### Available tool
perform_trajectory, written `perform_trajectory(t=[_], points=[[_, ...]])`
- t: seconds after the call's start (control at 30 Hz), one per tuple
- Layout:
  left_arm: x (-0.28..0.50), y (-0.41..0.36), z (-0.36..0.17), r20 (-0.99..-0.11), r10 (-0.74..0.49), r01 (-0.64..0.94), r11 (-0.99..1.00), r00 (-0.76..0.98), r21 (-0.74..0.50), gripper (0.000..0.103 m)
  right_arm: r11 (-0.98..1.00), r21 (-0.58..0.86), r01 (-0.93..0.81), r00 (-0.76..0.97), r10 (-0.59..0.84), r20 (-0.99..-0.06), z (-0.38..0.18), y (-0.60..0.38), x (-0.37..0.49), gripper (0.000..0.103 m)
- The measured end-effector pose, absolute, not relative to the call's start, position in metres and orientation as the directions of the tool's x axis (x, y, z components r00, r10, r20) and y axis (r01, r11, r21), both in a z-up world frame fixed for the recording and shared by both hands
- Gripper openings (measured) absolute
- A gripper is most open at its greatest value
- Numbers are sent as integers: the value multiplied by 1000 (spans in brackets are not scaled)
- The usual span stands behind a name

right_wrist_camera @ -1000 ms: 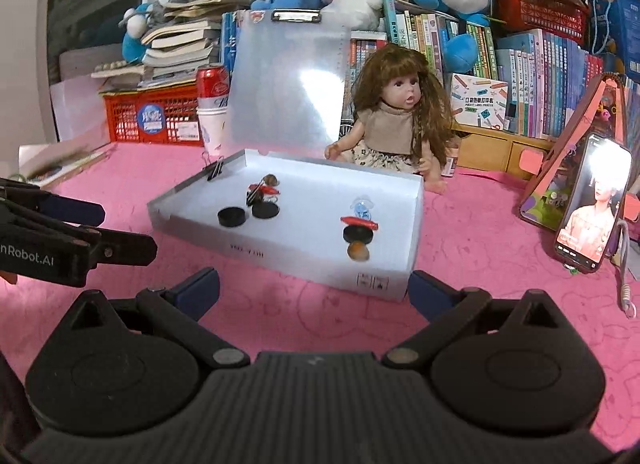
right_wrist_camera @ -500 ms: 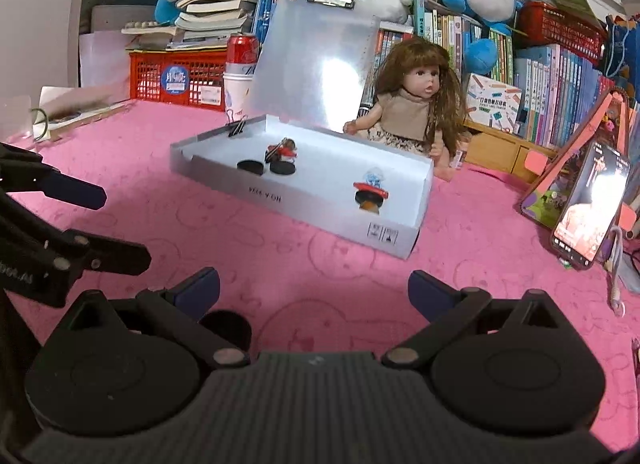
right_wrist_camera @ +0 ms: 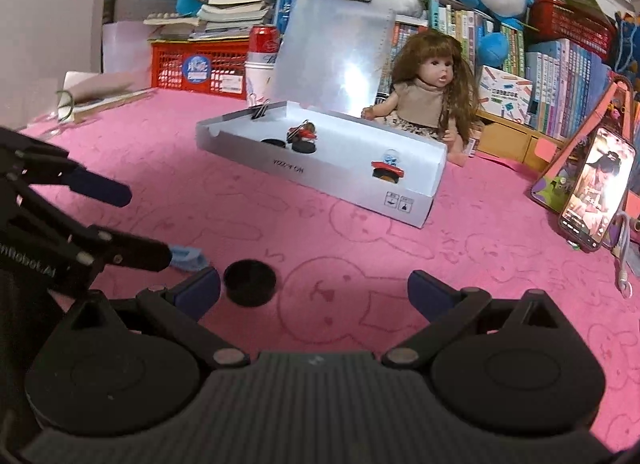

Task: Organize rigid objects
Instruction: 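Grasp the light-blue clip with the left tool while the right tool grasps the black cap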

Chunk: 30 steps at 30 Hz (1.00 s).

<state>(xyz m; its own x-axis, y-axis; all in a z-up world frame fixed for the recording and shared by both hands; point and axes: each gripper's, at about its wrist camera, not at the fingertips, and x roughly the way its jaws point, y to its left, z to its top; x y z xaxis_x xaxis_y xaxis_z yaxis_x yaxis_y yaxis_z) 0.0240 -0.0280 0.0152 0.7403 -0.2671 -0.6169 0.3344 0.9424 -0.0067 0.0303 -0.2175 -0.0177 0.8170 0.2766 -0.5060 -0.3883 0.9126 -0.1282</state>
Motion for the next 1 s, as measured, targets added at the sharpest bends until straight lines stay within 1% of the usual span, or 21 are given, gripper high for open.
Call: perform_trajectory(t=[0.23,0.33,0.4,0.43,0.5,0.53,0.57,0.67,0.7,0.77,0.93,1.0], points=[[25,-25,10,-629,-262,320,947,732,-21,71,906,-95,-411,798,308,-517,-24,-214,30,93],[26,-25,10,-630,-264,320,947,731,-25,70,904,-85,-420,793,320,-518,-26,-211,30,86],[26,-24,10,-629,-264,319,947,731,-27,70,901,-78,-426,789,329,-518,-27,-210,30,74],[26,-25,9,-628,-265,319,947,731,-28,70,901,-76,-427,788,330,-519,-27,-209,30,70],[26,-25,9,-629,-267,320,947,730,-32,70,900,-71,-431,784,334,-523,-28,-207,31,59],[26,-26,9,-629,-268,320,947,729,-32,70,898,-69,-434,781,336,-526,-28,-205,31,56],[26,-26,9,-630,-268,320,947,729,-32,70,898,-70,-435,781,337,-526,-29,-204,31,50],[27,-26,9,-631,-269,320,947,728,-34,64,895,-76,-440,784,341,-518,-30,-200,28,37],[27,-26,8,-634,-271,322,946,725,-37,58,895,-76,-440,784,341,-518,-30,-200,28,36],[26,-27,8,-637,-278,324,945,719,-47,54,894,-81,-440,786,339,-516,-30,-199,28,36],[25,-29,6,-636,-286,330,942,717,-52,53,901,-65,-429,789,339,-512,-30,-203,28,37],[25,-30,6,-635,-293,334,941,715,-57,53,907,-47,-418,792,339,-507,-30,-205,30,39]])
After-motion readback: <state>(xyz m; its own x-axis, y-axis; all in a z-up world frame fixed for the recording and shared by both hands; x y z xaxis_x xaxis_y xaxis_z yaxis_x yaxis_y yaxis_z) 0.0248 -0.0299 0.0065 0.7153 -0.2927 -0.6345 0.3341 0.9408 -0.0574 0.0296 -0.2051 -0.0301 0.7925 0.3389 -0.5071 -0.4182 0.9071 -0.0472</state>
